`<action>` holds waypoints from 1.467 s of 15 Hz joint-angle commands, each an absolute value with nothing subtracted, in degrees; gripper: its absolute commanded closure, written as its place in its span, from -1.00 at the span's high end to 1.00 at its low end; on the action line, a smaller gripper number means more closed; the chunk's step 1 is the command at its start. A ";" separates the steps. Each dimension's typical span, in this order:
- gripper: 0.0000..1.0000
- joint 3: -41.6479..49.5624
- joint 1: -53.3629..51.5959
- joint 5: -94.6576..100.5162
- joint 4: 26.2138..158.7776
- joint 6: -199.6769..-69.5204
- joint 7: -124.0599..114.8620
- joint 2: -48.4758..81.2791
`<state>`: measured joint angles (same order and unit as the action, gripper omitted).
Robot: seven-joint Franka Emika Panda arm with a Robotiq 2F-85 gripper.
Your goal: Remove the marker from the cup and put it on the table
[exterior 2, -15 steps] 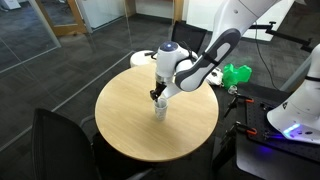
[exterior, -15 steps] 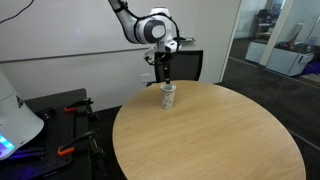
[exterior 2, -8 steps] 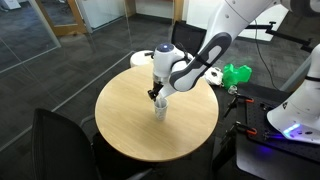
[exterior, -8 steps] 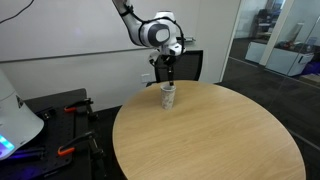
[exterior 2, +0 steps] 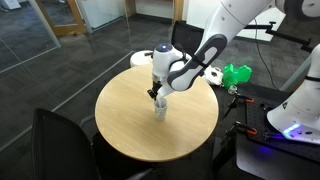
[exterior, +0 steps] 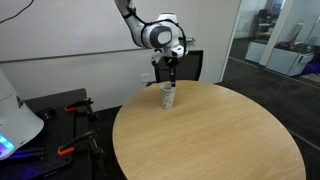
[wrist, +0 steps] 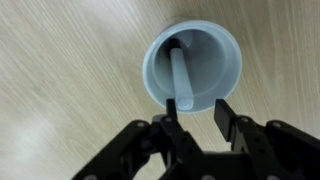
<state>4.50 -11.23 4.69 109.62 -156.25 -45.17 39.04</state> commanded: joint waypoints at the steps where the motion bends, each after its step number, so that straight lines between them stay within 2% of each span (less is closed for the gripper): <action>1: -0.03 5.72 -12.20 2.85 109.69 -154.64 -43.53 38.36; 6: -0.24 5.61 -12.15 2.68 110.98 -154.99 -43.44 37.68; 13: -0.17 5.82 -12.50 2.81 113.47 -155.70 -43.74 36.24; 17: -0.27 5.45 -12.49 2.72 113.58 -155.50 -43.40 36.18; 22: -0.27 5.32 -12.80 2.70 113.37 -155.08 -43.28 36.20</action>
<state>4.89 -11.98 4.59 111.74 -156.20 -45.17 38.35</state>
